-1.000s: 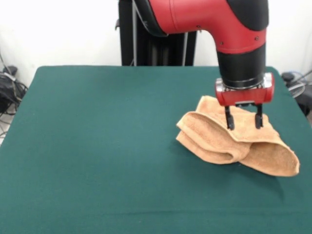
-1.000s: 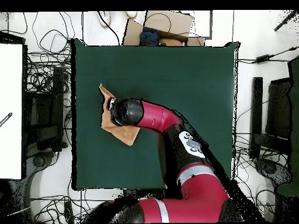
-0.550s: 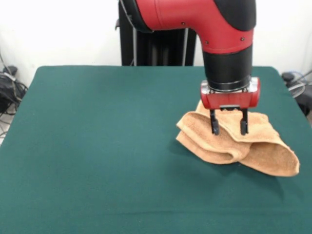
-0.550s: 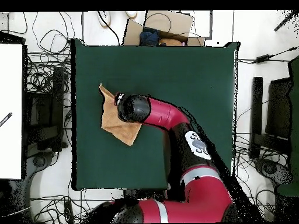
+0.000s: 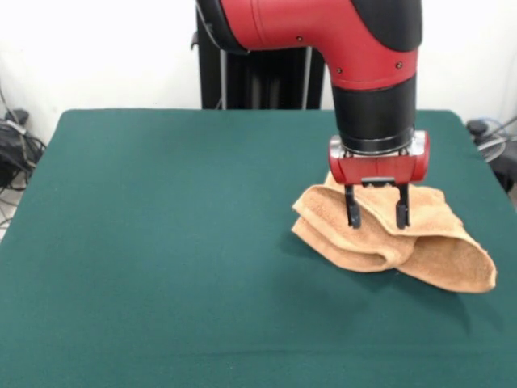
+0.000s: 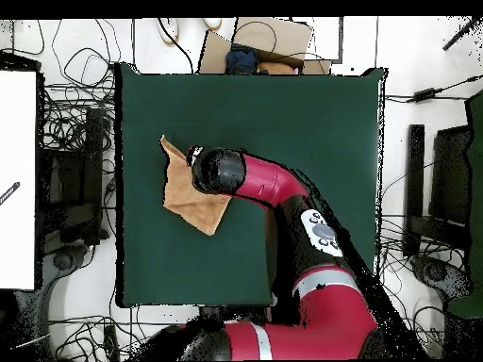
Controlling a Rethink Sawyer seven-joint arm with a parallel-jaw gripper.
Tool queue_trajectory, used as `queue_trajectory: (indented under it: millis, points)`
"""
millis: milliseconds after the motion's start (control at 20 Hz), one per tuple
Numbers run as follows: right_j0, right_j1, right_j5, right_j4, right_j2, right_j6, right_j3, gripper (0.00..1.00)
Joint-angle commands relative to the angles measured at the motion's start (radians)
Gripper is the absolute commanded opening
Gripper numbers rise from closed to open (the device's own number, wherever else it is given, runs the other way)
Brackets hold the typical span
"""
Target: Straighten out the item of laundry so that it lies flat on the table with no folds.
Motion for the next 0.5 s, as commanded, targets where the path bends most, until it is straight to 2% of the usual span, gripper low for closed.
queue_trajectory:
  millis: [50, 300, 500]
  points:
    - [-0.006, 0.025, 0.064, 0.023, 0.031, 0.134, 0.003, 1.00]
    - [-0.033, 0.063, 0.054, 0.030, 0.083, 0.105, -0.015, 1.00]
    - [-0.027, 0.087, 0.063, 0.034, 0.085, 0.107, -0.048, 1.00]
